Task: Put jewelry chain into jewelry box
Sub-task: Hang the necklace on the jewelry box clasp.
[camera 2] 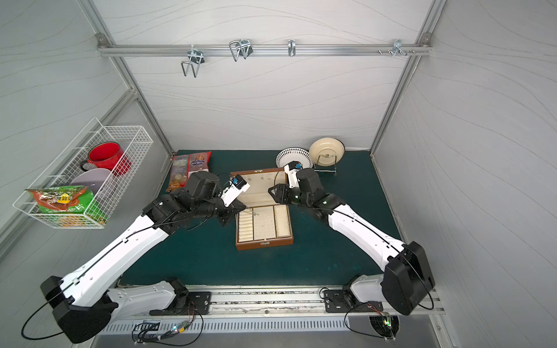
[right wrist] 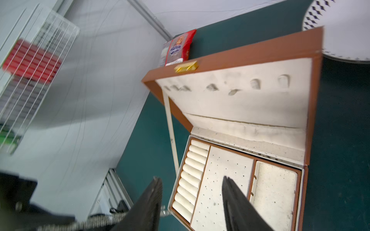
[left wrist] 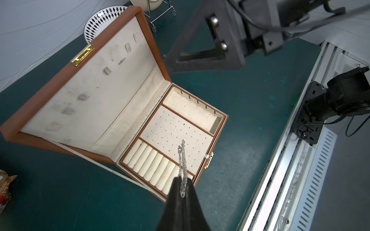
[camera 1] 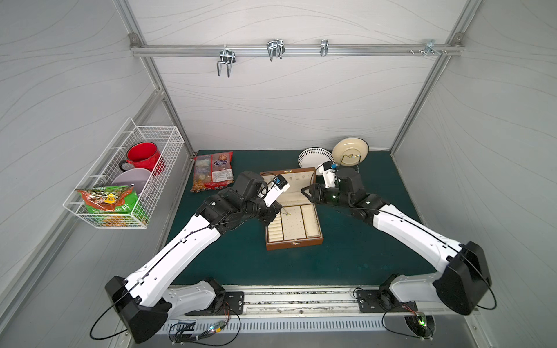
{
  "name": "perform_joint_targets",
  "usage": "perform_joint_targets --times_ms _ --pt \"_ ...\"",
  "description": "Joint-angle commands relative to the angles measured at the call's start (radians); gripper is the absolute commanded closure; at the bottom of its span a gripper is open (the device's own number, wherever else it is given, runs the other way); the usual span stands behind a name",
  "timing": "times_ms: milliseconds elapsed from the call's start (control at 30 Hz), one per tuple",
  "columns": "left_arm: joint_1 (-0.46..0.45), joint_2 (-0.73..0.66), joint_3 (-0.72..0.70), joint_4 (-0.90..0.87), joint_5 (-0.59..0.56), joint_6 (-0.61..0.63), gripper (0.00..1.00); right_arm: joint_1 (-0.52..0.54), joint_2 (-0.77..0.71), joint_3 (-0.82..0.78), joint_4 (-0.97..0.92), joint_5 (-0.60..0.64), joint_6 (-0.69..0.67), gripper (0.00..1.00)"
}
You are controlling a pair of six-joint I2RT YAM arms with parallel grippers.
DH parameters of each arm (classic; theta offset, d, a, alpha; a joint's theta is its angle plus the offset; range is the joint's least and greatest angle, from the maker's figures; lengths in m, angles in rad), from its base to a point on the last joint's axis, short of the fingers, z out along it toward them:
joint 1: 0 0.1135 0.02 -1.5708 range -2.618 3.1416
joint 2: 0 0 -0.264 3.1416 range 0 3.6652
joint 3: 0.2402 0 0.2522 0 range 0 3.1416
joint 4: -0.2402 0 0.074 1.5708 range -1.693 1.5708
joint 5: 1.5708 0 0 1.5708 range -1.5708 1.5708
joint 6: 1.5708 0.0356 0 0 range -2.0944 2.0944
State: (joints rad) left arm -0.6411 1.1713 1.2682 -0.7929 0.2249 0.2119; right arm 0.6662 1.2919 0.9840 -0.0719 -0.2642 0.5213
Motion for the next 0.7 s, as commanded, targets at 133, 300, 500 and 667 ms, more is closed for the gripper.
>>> perform_joint_targets --times_ms 133,300,500,667 --pt "0.006 0.049 0.111 -0.056 0.014 0.083 1.00 0.044 -0.169 -0.182 0.238 -0.135 -0.269 0.54" --pt "0.006 0.093 0.181 -0.121 0.045 0.088 1.00 0.120 -0.187 -0.171 0.201 -0.159 -0.340 0.57" --pt "0.004 0.108 0.213 -0.138 0.076 0.063 1.00 0.168 -0.163 -0.171 0.255 -0.153 -0.359 0.62" --pt "0.005 0.103 0.224 -0.140 0.095 0.055 1.00 0.175 -0.114 -0.154 0.300 -0.151 -0.356 0.66"
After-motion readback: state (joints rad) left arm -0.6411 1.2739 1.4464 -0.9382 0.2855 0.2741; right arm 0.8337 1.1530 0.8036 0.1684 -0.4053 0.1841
